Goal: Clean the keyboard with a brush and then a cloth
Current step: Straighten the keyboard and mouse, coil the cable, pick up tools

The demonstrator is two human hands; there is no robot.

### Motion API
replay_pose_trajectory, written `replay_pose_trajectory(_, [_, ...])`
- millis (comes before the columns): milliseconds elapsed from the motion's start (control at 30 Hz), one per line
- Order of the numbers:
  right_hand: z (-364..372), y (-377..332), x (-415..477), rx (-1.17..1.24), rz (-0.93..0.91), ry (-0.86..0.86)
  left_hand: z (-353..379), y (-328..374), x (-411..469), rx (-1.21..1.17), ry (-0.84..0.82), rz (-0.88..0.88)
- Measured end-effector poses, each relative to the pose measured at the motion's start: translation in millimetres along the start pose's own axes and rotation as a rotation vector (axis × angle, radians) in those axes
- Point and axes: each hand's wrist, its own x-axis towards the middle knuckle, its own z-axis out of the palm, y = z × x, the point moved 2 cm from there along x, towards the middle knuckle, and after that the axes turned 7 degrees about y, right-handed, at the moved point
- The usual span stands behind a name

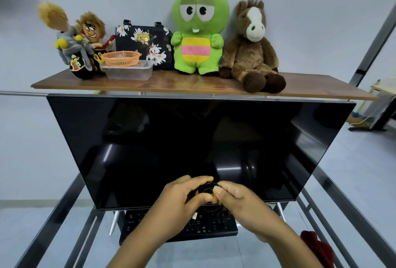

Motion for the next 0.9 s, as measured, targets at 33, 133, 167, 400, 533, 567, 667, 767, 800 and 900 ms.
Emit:
replay_pose_trajectory(33, [0,0,-1,0.043,0.004,-0.034,-2,0,1,0.095,-0.035,0.052])
replay_pose_trajectory(133, [-1,2,-1,0.247,0.040,-0.071,-3,2,5,0.208,-0.088,0.114])
replay_pose_trajectory(167, [-1,3,-1,0.308,0.066,-0.059,-1,1,6,0.187,-0.089,0.096])
replay_pose_trajectory(400, [-4,43,-9,0.150,0.210,0.127,59,-33,2,-0.026,-0.032,-0.276])
replay_pose_trajectory(533, [-24,97,-24,-0.293,0.305,0.162,129,-56,-4,-0.144,0.004,-0.523])
replay_pose_trajectory(567, [-28,113,-26,-0.402,0.333,0.138,147,-61,-6,-0.147,0.001,-0.555])
replay_pose_trajectory(667, [-38,153,-24,-0.368,0.413,0.145,185,-74,-7,-0.118,-0.013,-0.603])
replay_pose_trajectory(767, [-67,197,-13,-0.229,0.495,0.234,230,-84,6,-0.220,-0.033,-0.776])
replay_pose_trajectory(800, [-75,209,-7,-0.228,0.488,0.270,243,-89,11,-0.243,-0.033,-0.814])
replay_pose_trajectory(900, [-89,248,13,-0.353,0.423,0.297,269,-106,26,-0.184,0.033,-0.820])
